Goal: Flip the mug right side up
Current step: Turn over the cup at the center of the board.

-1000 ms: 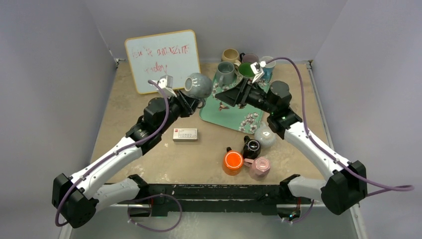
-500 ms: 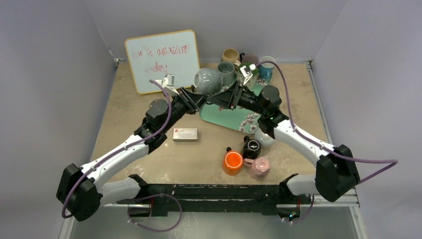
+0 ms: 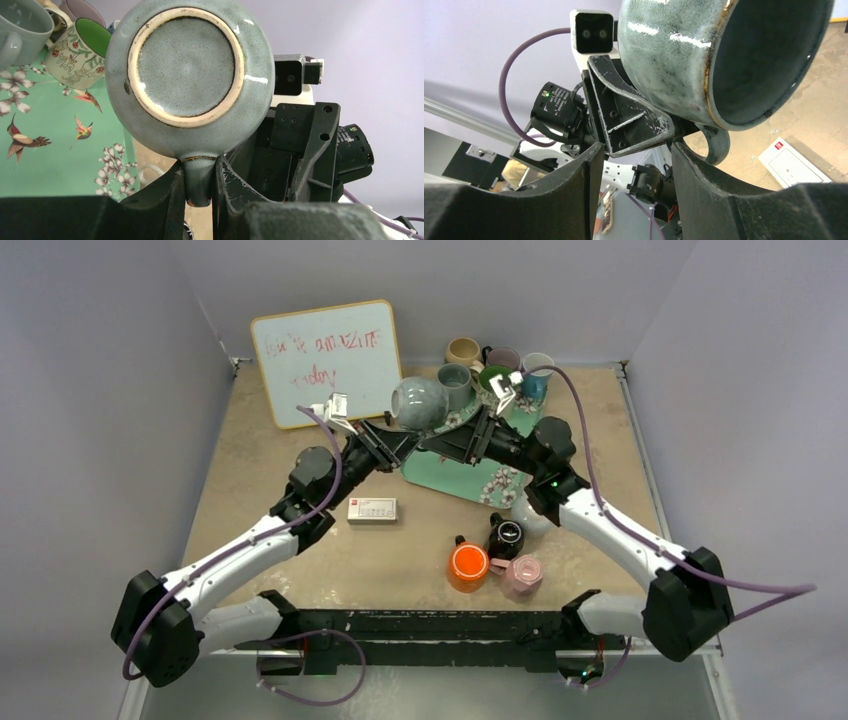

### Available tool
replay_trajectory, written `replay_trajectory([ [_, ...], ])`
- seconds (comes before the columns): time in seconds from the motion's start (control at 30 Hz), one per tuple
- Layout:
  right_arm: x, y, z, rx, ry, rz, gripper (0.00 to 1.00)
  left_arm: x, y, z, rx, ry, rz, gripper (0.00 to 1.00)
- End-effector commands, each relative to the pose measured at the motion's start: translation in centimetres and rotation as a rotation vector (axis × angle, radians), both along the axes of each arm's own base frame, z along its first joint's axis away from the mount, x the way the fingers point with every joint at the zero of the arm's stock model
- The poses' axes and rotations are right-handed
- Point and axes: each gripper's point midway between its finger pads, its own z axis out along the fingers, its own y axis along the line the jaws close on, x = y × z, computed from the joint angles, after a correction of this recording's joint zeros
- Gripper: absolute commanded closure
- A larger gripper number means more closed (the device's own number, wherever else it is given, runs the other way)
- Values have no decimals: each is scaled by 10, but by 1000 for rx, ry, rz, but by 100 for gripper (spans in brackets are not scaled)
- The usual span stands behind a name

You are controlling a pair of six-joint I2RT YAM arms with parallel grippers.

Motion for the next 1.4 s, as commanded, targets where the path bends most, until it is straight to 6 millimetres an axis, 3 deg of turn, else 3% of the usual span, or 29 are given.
replay_trajectory([
  [0.0,-3,-9,7,-40,-64,-66,45,-19,20,74,-127,-216,34,100],
  [0.27,2,-5,7,-18,-46,-60,45,-23,26,75,-149,-231,45,100],
  [0.53,-8,6,23,180,12,98,46,-34,19,78,-150,-250,-24,100],
  [0.87,-2,-2,6,16,5,-4,42,-32,36,80,-134,-263,61,100],
  [1.17,-6,-3,16,76,0,17,35,-37,30,90,-188,-265,15,100],
  [1.37,-6,-1,10,71,22,29,30,-33,32,89,-182,-268,36,100],
])
